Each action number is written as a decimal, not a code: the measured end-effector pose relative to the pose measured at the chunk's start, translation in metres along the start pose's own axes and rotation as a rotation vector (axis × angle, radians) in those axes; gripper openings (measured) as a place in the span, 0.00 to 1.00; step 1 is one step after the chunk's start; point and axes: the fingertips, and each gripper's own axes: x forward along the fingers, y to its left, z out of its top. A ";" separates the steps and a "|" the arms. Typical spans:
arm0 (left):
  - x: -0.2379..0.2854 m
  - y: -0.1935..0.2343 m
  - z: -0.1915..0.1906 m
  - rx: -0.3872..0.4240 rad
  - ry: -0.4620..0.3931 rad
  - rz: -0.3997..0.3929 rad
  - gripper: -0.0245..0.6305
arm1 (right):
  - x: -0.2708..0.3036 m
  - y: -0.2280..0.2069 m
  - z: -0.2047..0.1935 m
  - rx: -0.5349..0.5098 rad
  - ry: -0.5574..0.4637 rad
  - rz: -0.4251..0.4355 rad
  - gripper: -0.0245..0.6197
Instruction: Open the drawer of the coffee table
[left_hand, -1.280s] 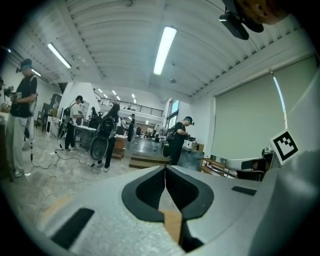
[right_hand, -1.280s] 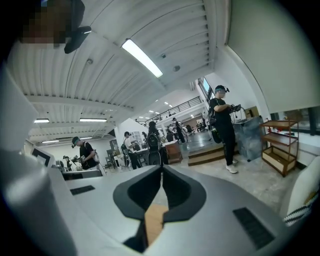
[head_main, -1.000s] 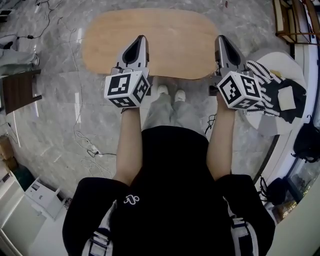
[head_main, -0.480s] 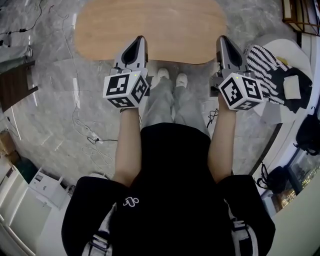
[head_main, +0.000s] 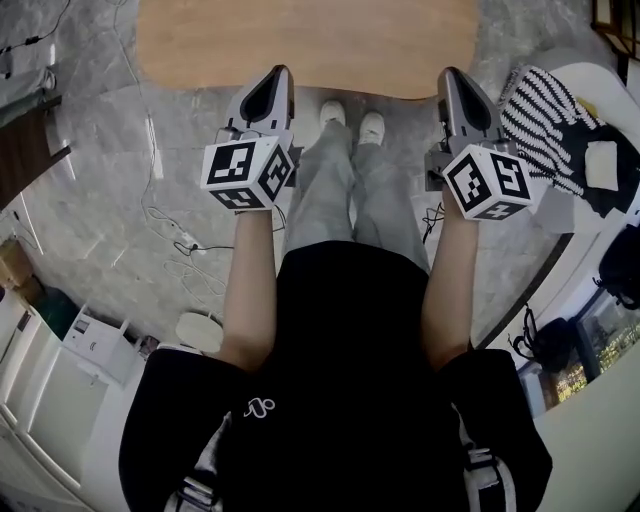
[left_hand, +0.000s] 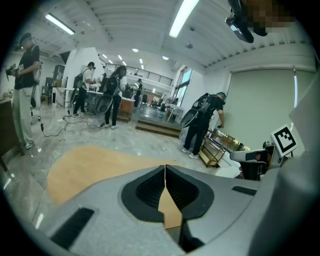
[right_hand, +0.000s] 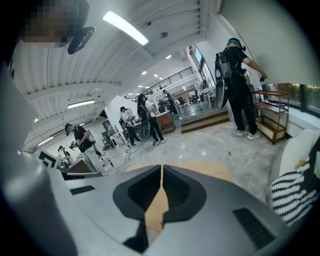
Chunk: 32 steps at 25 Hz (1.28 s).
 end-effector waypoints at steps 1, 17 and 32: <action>0.002 0.003 -0.008 0.001 0.013 -0.001 0.05 | 0.002 -0.001 -0.008 0.003 0.010 0.002 0.06; 0.021 0.047 -0.153 -0.020 0.223 0.021 0.05 | 0.017 -0.038 -0.136 0.009 0.189 0.002 0.06; 0.052 0.085 -0.265 -0.022 0.386 0.020 0.06 | 0.020 -0.076 -0.256 -0.037 0.368 0.005 0.06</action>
